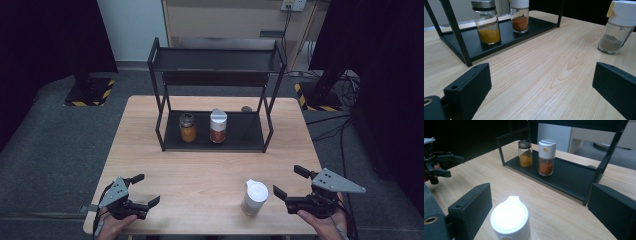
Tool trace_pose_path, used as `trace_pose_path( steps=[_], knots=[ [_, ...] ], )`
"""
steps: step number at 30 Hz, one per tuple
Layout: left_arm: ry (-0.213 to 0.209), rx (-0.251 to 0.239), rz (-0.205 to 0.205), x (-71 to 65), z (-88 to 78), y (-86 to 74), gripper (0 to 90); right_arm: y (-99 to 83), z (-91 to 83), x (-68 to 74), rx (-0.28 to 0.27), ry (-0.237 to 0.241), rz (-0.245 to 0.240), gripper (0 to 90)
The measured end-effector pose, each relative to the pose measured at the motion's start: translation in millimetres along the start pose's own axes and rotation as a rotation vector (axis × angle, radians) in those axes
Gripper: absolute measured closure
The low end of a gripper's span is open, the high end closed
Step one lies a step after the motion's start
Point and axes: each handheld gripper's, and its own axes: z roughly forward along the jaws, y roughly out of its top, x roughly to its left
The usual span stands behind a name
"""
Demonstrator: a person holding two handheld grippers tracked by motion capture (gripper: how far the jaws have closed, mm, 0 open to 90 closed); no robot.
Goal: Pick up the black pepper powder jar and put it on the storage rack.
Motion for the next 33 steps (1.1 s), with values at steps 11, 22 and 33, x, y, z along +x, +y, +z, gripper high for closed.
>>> trace_pose_path(
  steps=[11,22,33],
  knots=[
    [-0.001,0.0,0.0,0.2,0.1,-0.1,1.4,4.0,18.8,6.1,0.057,0.036,-0.017,6.3],
    [-0.001,0.0,0.0,0.1,-0.1,0.0,1.4,4.0,37.7,14.8,0.111,0.063,-0.043,7.5],
    [-0.002,-0.001,0.0,0.4,0.0,-0.2,1.4,-3.1,57.4,22.4,0.167,0.067,-0.061,9.3]
  ],
)
